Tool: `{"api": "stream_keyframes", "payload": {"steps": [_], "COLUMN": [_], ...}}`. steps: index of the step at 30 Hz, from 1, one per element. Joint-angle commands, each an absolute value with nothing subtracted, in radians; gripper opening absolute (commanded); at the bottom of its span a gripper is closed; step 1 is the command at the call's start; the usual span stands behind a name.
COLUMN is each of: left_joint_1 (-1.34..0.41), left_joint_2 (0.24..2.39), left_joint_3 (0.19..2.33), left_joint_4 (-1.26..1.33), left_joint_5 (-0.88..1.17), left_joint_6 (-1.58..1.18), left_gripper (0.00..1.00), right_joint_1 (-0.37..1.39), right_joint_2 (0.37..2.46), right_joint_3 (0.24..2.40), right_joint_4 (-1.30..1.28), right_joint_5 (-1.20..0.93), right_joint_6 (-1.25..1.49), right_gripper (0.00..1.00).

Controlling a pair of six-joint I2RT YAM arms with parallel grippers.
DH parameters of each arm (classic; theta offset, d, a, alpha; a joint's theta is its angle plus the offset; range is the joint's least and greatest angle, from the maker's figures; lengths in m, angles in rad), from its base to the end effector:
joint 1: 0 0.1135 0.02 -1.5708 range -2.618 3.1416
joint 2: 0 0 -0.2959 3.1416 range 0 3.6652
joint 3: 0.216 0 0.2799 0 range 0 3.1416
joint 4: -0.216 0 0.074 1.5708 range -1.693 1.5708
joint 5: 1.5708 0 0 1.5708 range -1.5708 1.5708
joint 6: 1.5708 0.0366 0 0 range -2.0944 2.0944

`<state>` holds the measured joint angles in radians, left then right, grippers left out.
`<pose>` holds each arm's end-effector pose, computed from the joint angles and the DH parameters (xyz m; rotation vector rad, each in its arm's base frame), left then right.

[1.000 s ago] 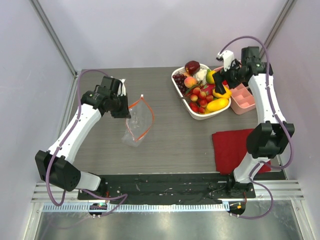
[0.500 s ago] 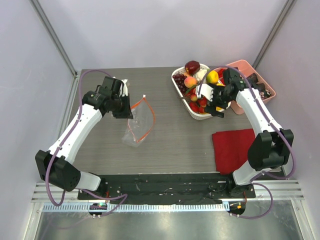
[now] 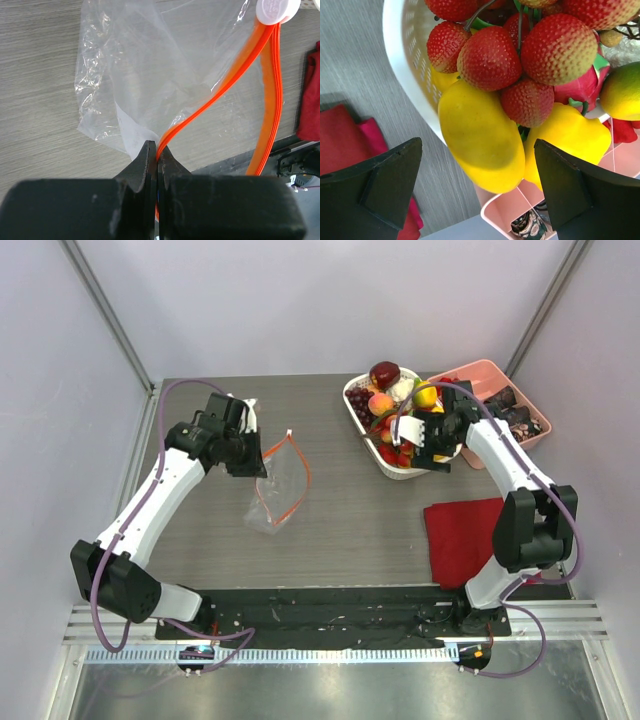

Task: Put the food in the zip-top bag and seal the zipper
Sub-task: Pick up the fake fruit from the bin.

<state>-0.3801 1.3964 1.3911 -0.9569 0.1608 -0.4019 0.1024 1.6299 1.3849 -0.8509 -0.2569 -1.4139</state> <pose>0.2814 -0.1187 0.3731 0.0374 2.5939 -0.5036 0.3644 0.0468 0.3035 -1.8538 1.8390 -0.1180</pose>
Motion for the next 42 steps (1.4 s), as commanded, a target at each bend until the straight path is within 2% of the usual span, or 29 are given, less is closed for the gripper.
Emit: {"api": "stream_keyframes", "payload": {"steps": [1, 10, 14, 15, 23, 27, 33, 40, 42], "left_joint_1": [-0.385, -0.387, -0.387, -0.387, -0.387, -0.388, -0.387, -0.387, -0.387], "left_joint_2": [1.373, 1.385, 1.387, 1.388, 1.387, 1.387, 1.388, 1.39, 1.387], "left_joint_3": [1.397, 1.407, 1.407, 1.408, 1.407, 1.407, 1.404, 1.411, 1.411], "left_joint_4": [-0.919, -0.925, -0.925, -0.925, -0.927, -0.925, -0.923, -0.93, -0.928], "left_joint_5": [0.156, 0.152, 0.149, 0.147, 0.141, 0.14, 0.143, 0.146, 0.156], "left_joint_6": [-0.383, -0.383, -0.383, -0.385, -0.385, -0.383, -0.383, -0.379, -0.383], "left_gripper": [0.0, 0.0, 0.0, 0.0, 0.0, 0.0, 0.0, 0.0, 0.0], "right_joint_1": [0.104, 0.104, 0.106, 0.106, 0.106, 0.104, 0.104, 0.104, 0.107], "right_joint_2": [1.658, 1.634, 1.626, 1.626, 1.6, 1.569, 1.494, 1.456, 1.442], "right_joint_3": [1.394, 1.31, 1.285, 1.285, 1.324, 1.341, 1.316, 1.379, 1.465], "right_joint_4": [-0.802, -0.764, -0.739, -0.738, -0.755, -0.817, -0.88, -0.965, -1.011], "right_joint_5": [-0.239, -0.215, -0.204, -0.201, -0.209, -0.213, -0.216, -0.262, -0.319], "right_joint_6": [-1.446, -1.502, -1.526, -1.528, -1.526, -1.529, -1.559, -1.496, -1.396], "right_gripper": [0.98, 0.94, 0.84, 0.78, 0.64, 0.51, 0.36, 0.33, 0.27]}}
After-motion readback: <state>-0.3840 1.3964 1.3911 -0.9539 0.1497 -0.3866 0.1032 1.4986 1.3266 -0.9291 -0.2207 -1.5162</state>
